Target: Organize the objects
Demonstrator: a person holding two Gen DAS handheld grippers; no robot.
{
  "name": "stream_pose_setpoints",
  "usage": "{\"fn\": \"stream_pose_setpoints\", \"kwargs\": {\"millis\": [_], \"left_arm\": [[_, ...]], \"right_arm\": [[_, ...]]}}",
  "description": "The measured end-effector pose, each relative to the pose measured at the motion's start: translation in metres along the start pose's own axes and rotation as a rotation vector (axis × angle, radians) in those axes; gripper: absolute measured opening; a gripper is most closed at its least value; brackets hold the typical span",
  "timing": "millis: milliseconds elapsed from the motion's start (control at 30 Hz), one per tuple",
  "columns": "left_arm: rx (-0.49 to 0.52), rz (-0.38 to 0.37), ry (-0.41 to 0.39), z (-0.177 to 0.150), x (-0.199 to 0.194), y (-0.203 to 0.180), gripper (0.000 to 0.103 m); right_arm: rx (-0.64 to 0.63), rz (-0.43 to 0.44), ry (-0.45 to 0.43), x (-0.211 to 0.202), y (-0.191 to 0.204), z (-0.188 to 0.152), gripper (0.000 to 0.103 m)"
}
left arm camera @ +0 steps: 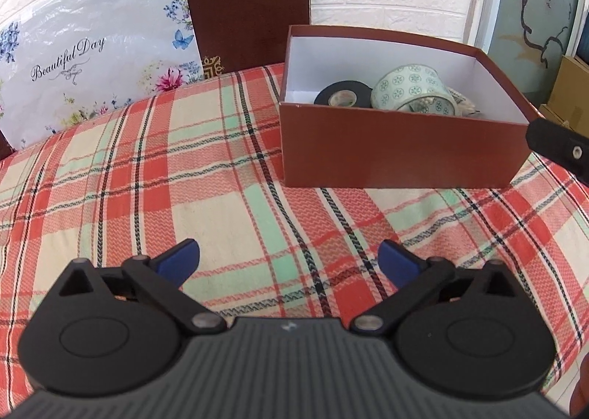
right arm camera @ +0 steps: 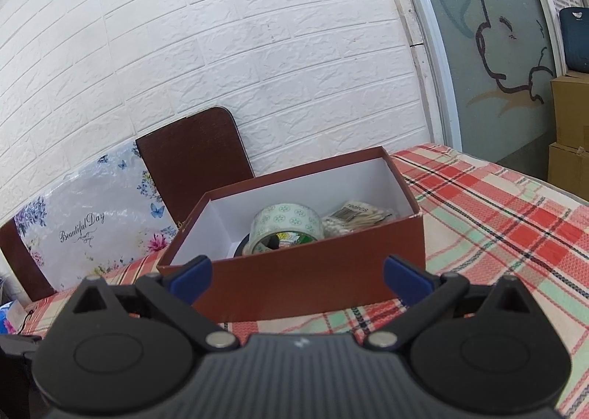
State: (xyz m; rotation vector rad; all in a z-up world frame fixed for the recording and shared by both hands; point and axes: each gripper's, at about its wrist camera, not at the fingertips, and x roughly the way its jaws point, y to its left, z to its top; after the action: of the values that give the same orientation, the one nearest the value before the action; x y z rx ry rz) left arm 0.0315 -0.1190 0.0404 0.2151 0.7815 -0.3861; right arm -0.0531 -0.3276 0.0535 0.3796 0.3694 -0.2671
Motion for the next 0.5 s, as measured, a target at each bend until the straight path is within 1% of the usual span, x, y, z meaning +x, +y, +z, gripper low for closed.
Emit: {"fn": "stream_pose_setpoints", "kwargs": {"millis": [167, 333, 433, 500], "left_arm": [[-0.01, -0.02, 0.028, -0.005, 0.001, -0.003, 0.103], [-0.007, 0.009, 0.043, -0.007, 0.003, -0.005, 0.103], [-0.008, 0.044, 0.023, -0.008, 0.002, -0.006, 0.103], [-0.012, 0.049, 0.0, -0.009, -0.001, -0.004, 0.103]], "right_arm": [[0.02, -0.004, 0.001, -0.004, -0.004, -0.002, 0.103], [0.032, -0.013, 0.015, -0.004, -0.006, -0.008, 0.103], [0.045, -0.009, 0.038, -0.001, -0.006, -0.01, 0.103], [0.053, 0.0, 0.051, 0.001, -0.006, -0.011, 0.103]]}}
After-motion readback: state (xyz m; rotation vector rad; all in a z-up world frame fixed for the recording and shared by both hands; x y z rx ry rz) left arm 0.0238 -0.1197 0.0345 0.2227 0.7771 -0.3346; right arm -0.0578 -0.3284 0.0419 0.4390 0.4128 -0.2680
